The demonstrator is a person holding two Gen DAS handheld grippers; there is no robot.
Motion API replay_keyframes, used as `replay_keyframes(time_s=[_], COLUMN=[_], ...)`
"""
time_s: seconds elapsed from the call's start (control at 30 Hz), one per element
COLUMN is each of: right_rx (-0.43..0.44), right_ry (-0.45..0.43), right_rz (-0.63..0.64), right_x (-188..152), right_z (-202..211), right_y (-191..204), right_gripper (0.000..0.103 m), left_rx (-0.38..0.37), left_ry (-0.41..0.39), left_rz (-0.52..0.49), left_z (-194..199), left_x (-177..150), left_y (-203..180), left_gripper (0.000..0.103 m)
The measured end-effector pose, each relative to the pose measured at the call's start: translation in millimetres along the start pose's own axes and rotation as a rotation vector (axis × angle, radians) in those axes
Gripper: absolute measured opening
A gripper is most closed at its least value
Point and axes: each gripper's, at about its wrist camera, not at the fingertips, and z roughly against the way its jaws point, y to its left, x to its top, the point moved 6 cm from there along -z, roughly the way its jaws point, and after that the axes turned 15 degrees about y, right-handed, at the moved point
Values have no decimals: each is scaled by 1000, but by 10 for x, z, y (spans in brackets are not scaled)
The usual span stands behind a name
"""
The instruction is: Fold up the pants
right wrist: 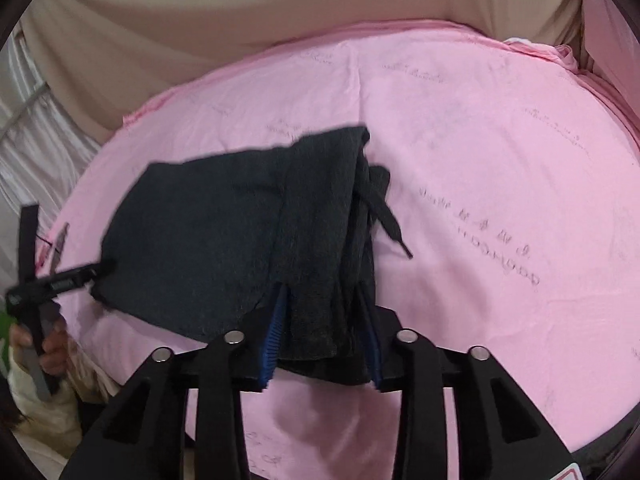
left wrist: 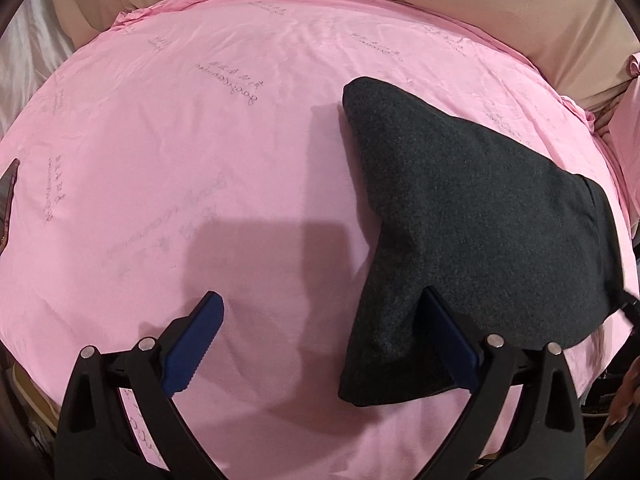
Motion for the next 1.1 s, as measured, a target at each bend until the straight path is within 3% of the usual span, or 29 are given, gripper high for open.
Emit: replay_keyframes(time_s=[0.1,0.17,0.23,0.27,0.3,0.43,0.57,0.6,0.67,0.7,0.73,0.8,0.87,0.97,1.0,1.07,1.1], right_rx=[-29,-46,-54,-22,9,-44,34,32,-39,-58,-29,35,4,-8,-1,3,23], right_ry=[-34,-40,8,7,-2,-151,-189,-168,-108,-93,-108,-109,-90,-110,-111,-100,-87], right_rz=[20,41,30,3,-23,10,63,69,40,28,11,-23,-25,-13,-25,-72,-88], right_x=[7,6,-12,-44,-64,11,169,220,264,262,254,249,279,262,243,194,166], right_z=[200,268,126,120,158,544,569,441,138,30,-52,-24,50,217,262,304,294], right_y=[100,123,21,-6,-22,159,319,312,175,94,-18,-79,-31,48,23,-95,-135], right_gripper=[22,23,25,28,29,29,28,27,24,12,7,5,5,19,35,55,56], left_rx=[22,42,63,58,33,-86,-171,-164,-109,-74,-86,3,20,88,110,145,153], left_ry=[1,-5,-25,-42,-78,-219,-170,-130,-51,-21,-41,-73,-75,-102,-108,-113,-108], left_rz=[3,-2,4,1,0,-6,4,15,38,52,56,51,53,38,32,15,8], left_z=[31,63,138,208,347,807,588,432,70,-81,-152,-145,-128,-12,19,59,60], left_x=[-1,-22,-40,-42,-23,159,465,517,532,535,525,485,461,418,403,321,305], left_y=[-29,-50,-57,-66,-105,-237,-363,-369,-364,-312,-265,-227,-237,-306,-330,-314,-324], left_gripper=[96,96,95,95,95,95,94,91,73,74,77,86,87,86,87,89,90])
